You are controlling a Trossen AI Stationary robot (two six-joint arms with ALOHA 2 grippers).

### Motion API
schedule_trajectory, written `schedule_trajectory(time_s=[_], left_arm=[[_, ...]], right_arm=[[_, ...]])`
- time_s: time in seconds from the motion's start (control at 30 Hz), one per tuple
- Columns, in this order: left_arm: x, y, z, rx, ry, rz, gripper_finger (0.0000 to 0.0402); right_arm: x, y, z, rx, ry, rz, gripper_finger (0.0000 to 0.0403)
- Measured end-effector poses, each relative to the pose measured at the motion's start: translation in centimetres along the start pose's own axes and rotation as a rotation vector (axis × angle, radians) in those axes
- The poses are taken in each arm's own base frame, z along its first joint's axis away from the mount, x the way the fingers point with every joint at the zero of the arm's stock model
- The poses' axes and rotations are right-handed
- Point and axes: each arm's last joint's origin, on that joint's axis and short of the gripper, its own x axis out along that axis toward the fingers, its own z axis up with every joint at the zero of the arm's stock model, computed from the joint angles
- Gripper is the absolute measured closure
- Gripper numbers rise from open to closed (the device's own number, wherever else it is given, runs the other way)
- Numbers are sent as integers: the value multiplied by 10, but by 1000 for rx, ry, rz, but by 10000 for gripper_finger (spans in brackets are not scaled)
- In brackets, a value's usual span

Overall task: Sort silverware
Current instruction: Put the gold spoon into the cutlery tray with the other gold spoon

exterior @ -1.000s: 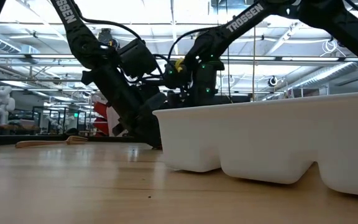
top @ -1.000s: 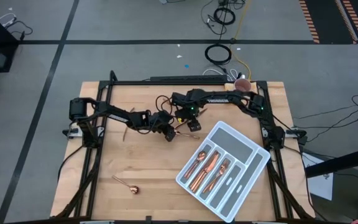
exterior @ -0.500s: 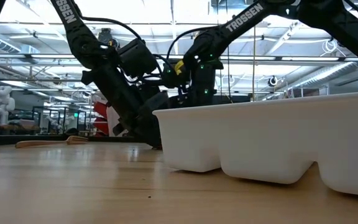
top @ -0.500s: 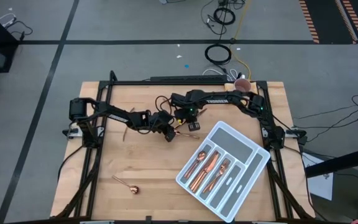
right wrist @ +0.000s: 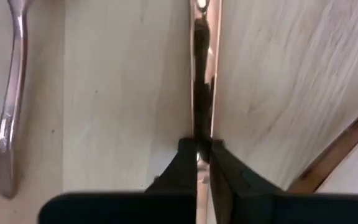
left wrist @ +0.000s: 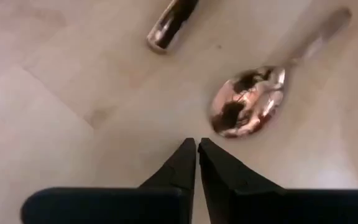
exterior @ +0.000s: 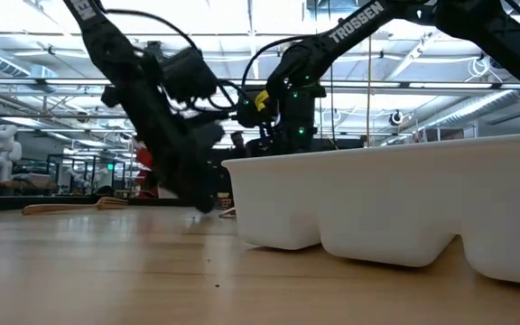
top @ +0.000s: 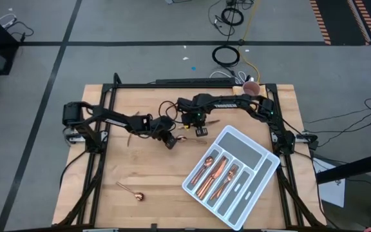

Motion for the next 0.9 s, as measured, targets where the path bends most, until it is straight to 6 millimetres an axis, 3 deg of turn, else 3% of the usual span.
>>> schedule_trajectory(time_s=[0.2,0.37,0.5,0.67,0.8,0.9], left_arm=[[-21,1,1,27,10,58,371],[-24,4,-3,31,48,99,370],[-24,4,-2,31,34,108,370],[-24,4,-2,33,29,110,370],[-24,4,-2,47,31,112,370],[-25,5,-2,51,39,120,370]], right_arm=[[-15,3,-3,41,-16,17,400],[-33,4,-2,42,-63,3,400],[-32,6,-2,-6,-61,16,392],[-25,12,4,-96,-76,34,313],[-17,12,11,-69,-105,12,236],[-6,10,14,-41,-106,8,203]])
